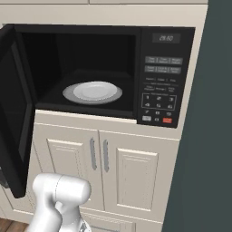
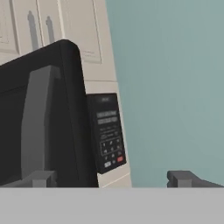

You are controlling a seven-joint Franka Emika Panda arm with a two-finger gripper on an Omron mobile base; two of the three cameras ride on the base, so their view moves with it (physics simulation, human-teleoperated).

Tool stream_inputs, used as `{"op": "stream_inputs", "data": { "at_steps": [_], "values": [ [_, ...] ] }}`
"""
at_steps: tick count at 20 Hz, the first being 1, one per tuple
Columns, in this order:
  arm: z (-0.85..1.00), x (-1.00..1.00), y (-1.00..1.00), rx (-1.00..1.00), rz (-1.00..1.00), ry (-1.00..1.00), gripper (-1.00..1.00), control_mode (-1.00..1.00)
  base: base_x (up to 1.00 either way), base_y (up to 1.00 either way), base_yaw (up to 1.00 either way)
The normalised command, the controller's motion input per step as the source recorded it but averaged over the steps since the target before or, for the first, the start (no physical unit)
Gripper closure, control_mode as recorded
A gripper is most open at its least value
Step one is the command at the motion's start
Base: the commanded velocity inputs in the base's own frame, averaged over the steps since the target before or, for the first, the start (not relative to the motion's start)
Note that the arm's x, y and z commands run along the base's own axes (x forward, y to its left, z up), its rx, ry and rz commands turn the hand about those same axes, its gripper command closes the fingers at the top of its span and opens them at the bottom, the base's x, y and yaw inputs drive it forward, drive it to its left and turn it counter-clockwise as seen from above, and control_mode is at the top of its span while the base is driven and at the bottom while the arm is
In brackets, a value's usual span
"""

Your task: Pick the corn from the counter and place it in the microwave. Then turn on the microwave.

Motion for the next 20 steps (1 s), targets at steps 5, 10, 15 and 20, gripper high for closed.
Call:
{"op": "stream_inputs", "data": {
  "at_steps": [5, 10, 15, 20],
  "values": [
    [-0.06, -0.01, -0.18, -0.03, 0.17, 0.00, -1.00, -1.00, 0.00, 0.00, 0.00],
    [-0.06, 0.00, -0.18, -0.03, 0.18, 0.00, -1.00, -1.00, 0.00, 0.00, 0.00],
    [-0.09, -0.03, -0.20, -0.03, 0.16, 0.00, -1.00, -1.00, 0.00, 0.00, 0.00],
    [-0.10, -0.07, -0.19, -0.04, 0.14, 0.00, -1.00, -1.00, 0.00, 0.00, 0.00]
  ]
}}
